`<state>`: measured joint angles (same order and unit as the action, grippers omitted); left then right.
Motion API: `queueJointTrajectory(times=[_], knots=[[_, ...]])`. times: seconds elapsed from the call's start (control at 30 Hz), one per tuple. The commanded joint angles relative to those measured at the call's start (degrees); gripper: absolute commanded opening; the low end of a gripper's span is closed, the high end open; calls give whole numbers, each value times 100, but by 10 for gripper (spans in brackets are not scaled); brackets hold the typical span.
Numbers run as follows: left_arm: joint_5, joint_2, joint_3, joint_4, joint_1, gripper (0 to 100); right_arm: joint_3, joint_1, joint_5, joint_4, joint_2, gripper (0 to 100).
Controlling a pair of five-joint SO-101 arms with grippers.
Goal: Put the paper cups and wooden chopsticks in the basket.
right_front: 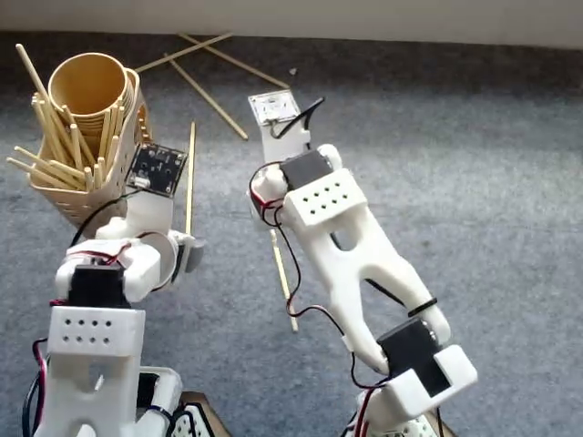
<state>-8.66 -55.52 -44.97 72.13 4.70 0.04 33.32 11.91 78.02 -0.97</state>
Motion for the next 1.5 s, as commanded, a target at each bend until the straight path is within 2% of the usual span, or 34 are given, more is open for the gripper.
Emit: queueJointTrajectory(times=[0.0,0.13,0.27,0.43,0.53,0.67,0.77,0.83,0.93,1.0,1.13,1.23,1.37,1.47], knots=[[-211,40,1112,404,-40,262,-31,-163,-70,207,602,389],[-211,119,1552,519,-66,261,-31,-180,-132,295,1059,393],[-202,892,1771,466,-48,261,-40,-576,-1134,1077,1991,358],[-193,2149,2914,-35,-75,261,119,-1332,-1240,1824,3705,132],[-193,2862,3925,26,-233,252,831,-1789,-1538,1771,4708,26],[-185,3978,4831,440,-602,252,2686,-2255,-2101,1279,5982,19],[18,4831,5156,466,-725,253,4470,-2536,-2163,338,6967,19],[167,5349,5376,466,-716,255,5543,-2765,-2242,-347,7591,19],[510,6044,5648,466,-479,254,6905,-3011,-2910,-1305,8400,19],[826,6475,5771,466,-312,253,7618,-3178,-3007,-1701,8813,19],[976,7231,5824,369,-215,252,8629,-3204,-2980,-1991,9420,19],[958,7679,5824,255,-119,252,9138,-3204,-2637,-2176,9780,20],[949,8136,5824,167,48,251,9402,-3204,-2690,-2193,10211,20],[949,8382,5824,114,224,213,9560,-3231,-2699,-2185,10422,20]])
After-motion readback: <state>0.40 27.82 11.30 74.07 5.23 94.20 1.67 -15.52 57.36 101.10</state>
